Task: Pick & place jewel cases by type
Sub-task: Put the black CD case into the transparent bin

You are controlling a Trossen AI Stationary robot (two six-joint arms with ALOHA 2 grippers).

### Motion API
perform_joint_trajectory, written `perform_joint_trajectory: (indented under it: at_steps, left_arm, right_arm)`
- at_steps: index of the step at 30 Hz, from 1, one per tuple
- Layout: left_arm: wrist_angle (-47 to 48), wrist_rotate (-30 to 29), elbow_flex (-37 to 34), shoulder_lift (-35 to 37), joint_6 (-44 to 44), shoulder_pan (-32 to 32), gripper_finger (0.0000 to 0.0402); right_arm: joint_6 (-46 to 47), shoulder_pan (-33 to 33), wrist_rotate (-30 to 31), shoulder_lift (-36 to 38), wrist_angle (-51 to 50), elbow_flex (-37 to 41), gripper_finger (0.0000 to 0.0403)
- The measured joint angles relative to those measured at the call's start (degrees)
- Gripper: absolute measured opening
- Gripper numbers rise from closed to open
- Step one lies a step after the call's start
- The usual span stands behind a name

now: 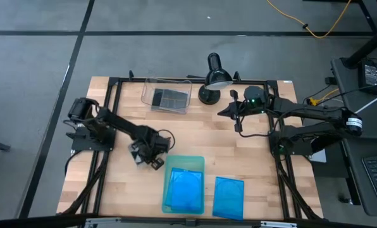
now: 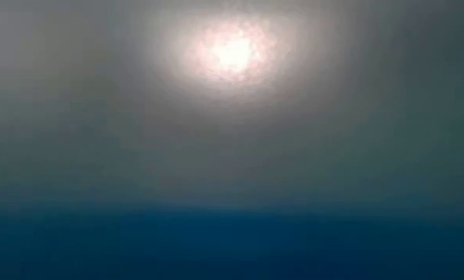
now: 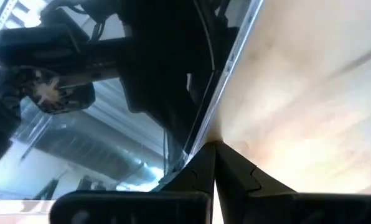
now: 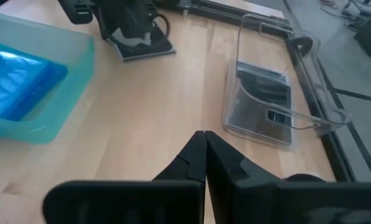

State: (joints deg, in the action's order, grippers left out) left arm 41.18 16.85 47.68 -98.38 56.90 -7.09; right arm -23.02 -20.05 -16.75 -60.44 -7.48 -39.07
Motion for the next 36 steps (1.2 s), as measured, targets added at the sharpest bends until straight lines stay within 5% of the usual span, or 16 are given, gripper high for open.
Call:
perform_joint_trajectory:
  at_steps: [7,11,13,24,31,36]
  left_arm:
    - [0.8,-1.7,-0.4,1.0,-7.1,7.1,0.0002]
    - [0.5,-23.9,-0.6,5.5,-7.1,7.9,0.0002]
    - [3.0,-29.9,-1.0,8.4,-4.8,7.9,0.0003]
    - [15.2,-34.0,-0.6,24.1,7.6,5.8,0.0003]
    - [31.0,-41.2,-0.6,25.4,12.2,8.6,0.0003]
    - [32.5,-45.4,-1.1,25.5,7.2,15.5,0.0003]
  right_arm:
    - [-0.2,-1.8,-1.0,0.0,0.0,0.0,0.0006]
    - [-0.1,-2.6,-2.8,0.0,0.0,0.0,0.0006]
    - [-0.1,-2.8,-2.9,0.0,0.0,0.0,0.0006]
    - [-3.0,-5.3,-4.3,-1.0,0.0,0.0,0.0006]
    - [-3.0,-8.2,-11.7,-5.3,1.8,0.0,0.0006]
    - [-2.7,-8.7,-14.9,-9.2,3.4,0.0,0.0006]
